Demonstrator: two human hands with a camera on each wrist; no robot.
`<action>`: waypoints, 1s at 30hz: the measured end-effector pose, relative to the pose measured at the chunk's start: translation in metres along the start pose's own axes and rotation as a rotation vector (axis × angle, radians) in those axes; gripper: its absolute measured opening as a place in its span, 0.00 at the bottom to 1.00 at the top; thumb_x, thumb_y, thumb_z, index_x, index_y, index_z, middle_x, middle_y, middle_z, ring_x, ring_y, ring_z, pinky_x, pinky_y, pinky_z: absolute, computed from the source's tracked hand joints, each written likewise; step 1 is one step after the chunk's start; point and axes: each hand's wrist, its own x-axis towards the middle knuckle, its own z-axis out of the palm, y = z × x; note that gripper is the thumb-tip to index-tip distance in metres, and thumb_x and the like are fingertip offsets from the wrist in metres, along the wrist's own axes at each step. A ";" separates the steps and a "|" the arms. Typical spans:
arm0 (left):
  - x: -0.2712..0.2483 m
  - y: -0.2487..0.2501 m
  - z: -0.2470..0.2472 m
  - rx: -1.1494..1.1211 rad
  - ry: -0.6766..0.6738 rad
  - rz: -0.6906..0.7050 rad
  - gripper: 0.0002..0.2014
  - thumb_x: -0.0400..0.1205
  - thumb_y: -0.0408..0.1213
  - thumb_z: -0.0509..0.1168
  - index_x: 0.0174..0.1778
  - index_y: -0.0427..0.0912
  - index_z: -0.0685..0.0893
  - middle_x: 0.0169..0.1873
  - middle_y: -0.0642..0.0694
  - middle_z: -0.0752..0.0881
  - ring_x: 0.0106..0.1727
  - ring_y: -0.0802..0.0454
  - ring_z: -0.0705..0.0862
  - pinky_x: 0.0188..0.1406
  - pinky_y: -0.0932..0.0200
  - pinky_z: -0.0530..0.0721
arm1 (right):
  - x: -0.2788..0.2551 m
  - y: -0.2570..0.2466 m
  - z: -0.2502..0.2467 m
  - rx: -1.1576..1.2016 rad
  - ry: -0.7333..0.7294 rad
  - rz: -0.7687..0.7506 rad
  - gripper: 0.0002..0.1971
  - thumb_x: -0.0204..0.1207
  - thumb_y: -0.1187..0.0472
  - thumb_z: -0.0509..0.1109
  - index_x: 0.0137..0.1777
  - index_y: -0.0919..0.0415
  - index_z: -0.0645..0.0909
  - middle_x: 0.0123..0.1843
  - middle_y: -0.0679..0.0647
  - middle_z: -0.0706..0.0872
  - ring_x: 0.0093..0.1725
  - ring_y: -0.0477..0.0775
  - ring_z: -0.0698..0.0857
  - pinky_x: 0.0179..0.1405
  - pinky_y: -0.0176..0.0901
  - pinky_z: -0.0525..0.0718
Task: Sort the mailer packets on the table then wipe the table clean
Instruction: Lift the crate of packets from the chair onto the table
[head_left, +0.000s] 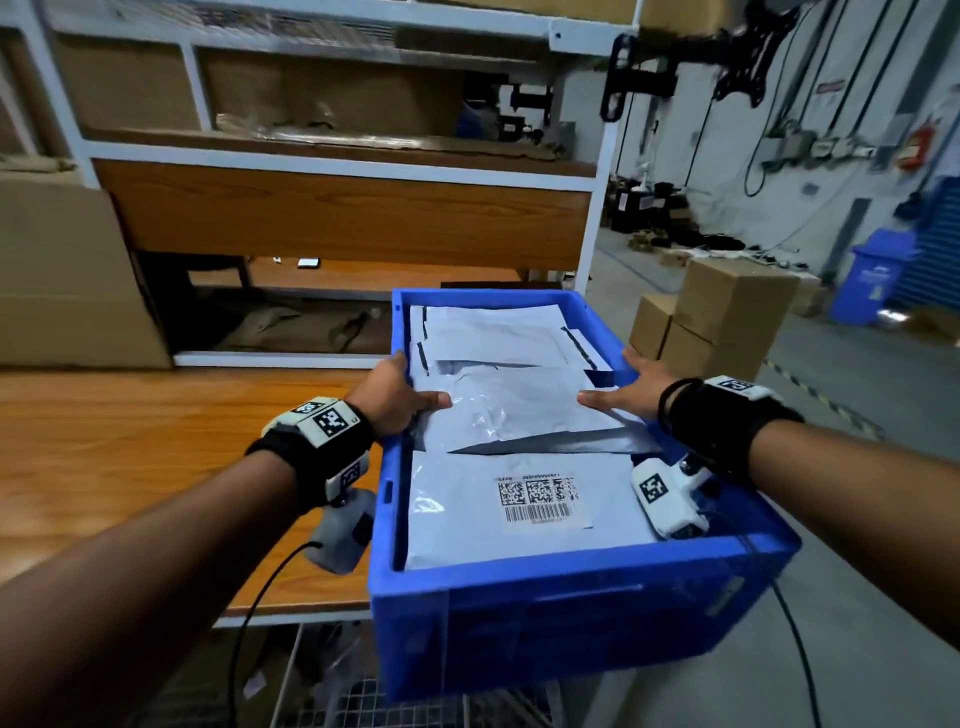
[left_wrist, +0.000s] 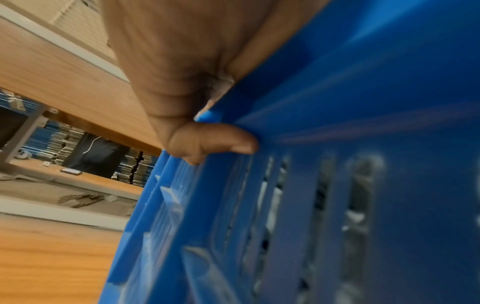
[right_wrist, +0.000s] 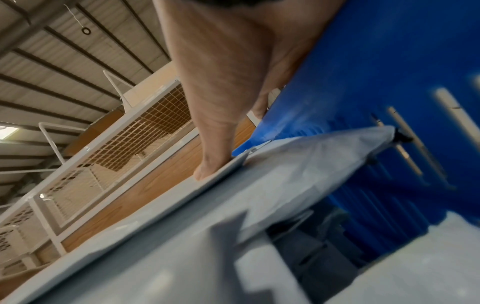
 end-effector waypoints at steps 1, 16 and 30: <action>0.010 -0.001 0.000 0.002 0.002 -0.002 0.18 0.74 0.41 0.76 0.43 0.44 0.70 0.30 0.49 0.80 0.30 0.52 0.77 0.27 0.59 0.74 | 0.012 -0.002 0.002 0.001 -0.002 0.005 0.57 0.62 0.34 0.78 0.85 0.54 0.52 0.85 0.51 0.58 0.81 0.57 0.65 0.76 0.48 0.65; 0.121 -0.022 0.027 0.095 -0.084 -0.078 0.37 0.76 0.46 0.74 0.76 0.35 0.64 0.49 0.39 0.84 0.47 0.42 0.83 0.48 0.48 0.82 | 0.123 0.006 0.033 -0.063 -0.039 0.122 0.58 0.61 0.33 0.78 0.85 0.51 0.50 0.85 0.51 0.59 0.80 0.59 0.67 0.76 0.49 0.68; 0.107 -0.016 -0.017 -0.011 -0.229 -0.158 0.43 0.79 0.55 0.67 0.85 0.48 0.52 0.61 0.41 0.79 0.45 0.43 0.86 0.34 0.44 0.91 | 0.109 -0.044 -0.021 -0.300 -0.035 0.169 0.55 0.62 0.25 0.67 0.81 0.64 0.64 0.81 0.59 0.67 0.75 0.63 0.73 0.74 0.54 0.72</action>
